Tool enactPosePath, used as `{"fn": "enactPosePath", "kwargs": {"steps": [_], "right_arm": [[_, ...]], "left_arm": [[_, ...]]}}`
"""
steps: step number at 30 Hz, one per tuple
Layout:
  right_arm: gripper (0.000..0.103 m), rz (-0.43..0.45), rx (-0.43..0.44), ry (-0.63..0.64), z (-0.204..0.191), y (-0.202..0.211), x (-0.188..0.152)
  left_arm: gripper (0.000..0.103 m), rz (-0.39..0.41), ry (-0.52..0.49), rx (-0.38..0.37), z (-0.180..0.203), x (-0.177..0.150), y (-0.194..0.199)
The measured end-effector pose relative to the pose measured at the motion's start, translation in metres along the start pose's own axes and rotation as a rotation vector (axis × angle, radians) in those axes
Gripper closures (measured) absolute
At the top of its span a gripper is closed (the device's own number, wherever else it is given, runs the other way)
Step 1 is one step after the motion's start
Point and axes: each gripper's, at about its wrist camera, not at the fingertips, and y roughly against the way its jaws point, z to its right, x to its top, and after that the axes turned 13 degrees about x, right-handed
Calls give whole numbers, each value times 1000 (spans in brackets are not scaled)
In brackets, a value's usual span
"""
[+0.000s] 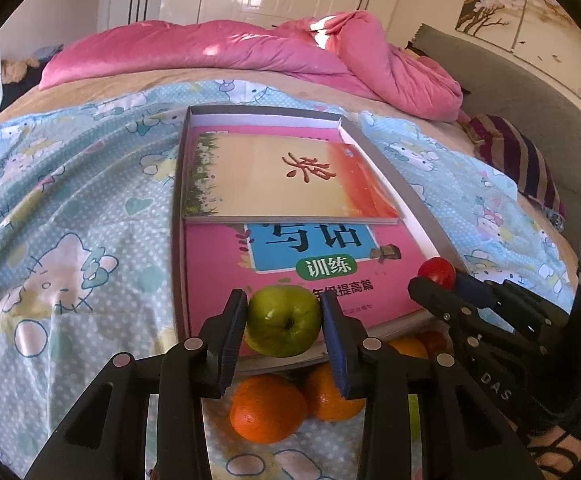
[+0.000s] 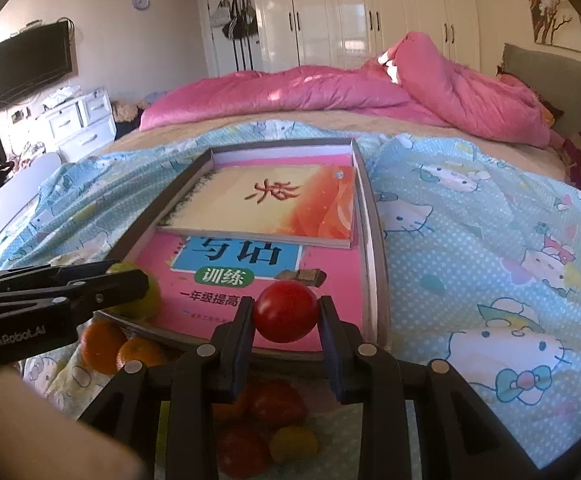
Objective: Organize fruits
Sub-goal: 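Lift the apple and tomato and carry both over the grey box, then lower the apple with the left gripper into the box while the right gripper releases the tomato there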
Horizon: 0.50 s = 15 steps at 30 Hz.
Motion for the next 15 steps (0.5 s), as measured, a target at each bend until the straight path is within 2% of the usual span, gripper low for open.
{"fn": "enactPosePath", "kwargs": {"steps": [6,15], "right_arm": [[71,-44,-16,-6,3,-11,6],[70,-9,-11,-1,4,-8,1]], "left_arm": [[64,-14,-6,4,-1,-4,-4],[63,-19,9,7,-5,-6,-5]]}}
